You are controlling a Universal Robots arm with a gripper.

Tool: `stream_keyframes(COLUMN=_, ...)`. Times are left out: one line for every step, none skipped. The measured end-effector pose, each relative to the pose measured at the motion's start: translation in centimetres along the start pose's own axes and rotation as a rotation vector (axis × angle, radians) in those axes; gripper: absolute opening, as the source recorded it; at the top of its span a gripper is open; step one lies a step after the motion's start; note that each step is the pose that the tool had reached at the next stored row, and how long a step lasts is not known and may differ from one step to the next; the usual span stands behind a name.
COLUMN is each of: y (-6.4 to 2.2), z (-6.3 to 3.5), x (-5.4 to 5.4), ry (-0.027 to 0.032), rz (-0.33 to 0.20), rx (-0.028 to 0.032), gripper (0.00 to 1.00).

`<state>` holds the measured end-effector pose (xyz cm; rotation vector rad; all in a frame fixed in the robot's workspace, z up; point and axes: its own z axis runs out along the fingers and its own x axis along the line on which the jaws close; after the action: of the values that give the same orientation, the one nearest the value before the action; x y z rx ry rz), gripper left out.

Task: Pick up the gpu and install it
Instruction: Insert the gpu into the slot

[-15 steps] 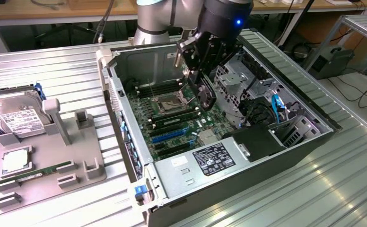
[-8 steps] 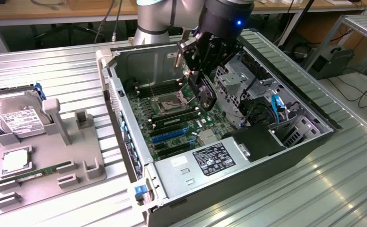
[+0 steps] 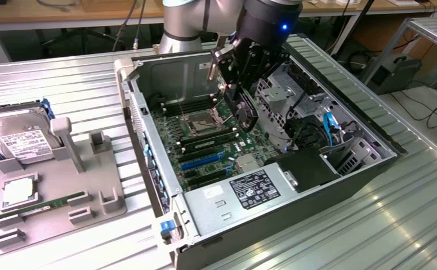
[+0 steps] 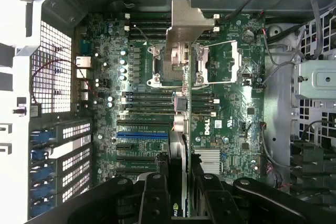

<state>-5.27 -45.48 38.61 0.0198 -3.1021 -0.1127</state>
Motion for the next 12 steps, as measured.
stream_keyframes(y=0.00, z=0.00, x=0.00, ry=0.0000, rz=0.000, rx=0.0000, gripper=0.26)
stream_keyframes(y=-0.01, z=0.01, x=-0.09, ry=0.0003, rz=0.000, rx=-0.0001, gripper=0.26)
stream_keyframes(y=-0.01, z=0.01, x=-0.09, ry=0.0006, rz=-0.005, rx=0.0001, gripper=0.26)
stream_keyframes(y=-0.01, z=0.01, x=-0.09, ry=0.0012, rz=-0.014, rx=0.0002, gripper=0.26)
stream_keyframes(y=0.00, z=0.01, x=-0.09, ry=0.0029, rz=-0.043, rx=0.0011, gripper=0.26)
stream_keyframes(y=-0.01, z=0.03, x=-0.09, ry=0.0062, rz=-0.096, rx=0.0031, gripper=0.26)
stream_keyframes(y=-0.01, z=0.06, x=-0.09, ry=0.0091, rz=-0.151, rx=0.0052, gripper=0.26)
stream_keyframes(y=-0.01, z=0.08, x=-0.09, ry=0.0103, rz=-0.171, rx=0.0060, gripper=0.26)
stream_keyframes(y=-0.01, z=0.11, x=-0.10, ry=0.0112, rz=-0.191, rx=0.0068, gripper=0.26)
stream_keyframes(y=-0.01, z=0.15, x=-0.10, ry=0.0124, rz=-0.220, rx=0.0080, gripper=0.26)
stream_keyframes(y=-0.02, z=0.21, x=-0.10, ry=0.0136, rz=-0.255, rx=0.0094, gripper=0.26)
stream_keyframes(y=-0.02, z=0.27, x=-0.10, ry=0.0147, rz=-0.287, rx=0.0106, gripper=0.26)
